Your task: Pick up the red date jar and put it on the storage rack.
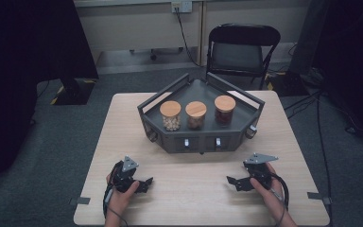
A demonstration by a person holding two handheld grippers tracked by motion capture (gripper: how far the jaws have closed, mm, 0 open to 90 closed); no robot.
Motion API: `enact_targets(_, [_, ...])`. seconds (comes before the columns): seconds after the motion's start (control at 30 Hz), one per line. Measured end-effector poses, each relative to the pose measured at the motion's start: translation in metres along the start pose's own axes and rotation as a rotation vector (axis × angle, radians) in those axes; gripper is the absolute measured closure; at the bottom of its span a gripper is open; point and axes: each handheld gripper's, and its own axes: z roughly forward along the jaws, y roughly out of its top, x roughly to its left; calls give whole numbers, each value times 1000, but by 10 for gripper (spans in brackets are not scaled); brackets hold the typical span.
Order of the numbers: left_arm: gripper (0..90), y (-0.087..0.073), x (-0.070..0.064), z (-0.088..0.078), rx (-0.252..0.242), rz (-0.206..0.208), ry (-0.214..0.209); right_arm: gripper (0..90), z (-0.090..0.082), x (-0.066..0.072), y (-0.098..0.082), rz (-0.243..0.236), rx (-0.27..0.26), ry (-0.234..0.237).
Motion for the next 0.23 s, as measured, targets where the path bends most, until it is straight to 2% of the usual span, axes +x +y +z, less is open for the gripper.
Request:
enact_targets(0.13, [2, 0, 0, 0, 1, -1, -2, 17, 3, 0, 0, -16, 14, 2])
enact_targets(0.17, [2, 0, 1, 0, 1, 0, -2, 17, 5, 4, 3, -25, 26, -14])
enact_targets(0.23, [1, 1, 1, 0, 2, -2, -4, 18, 5, 4, 3, -32, 28, -13])
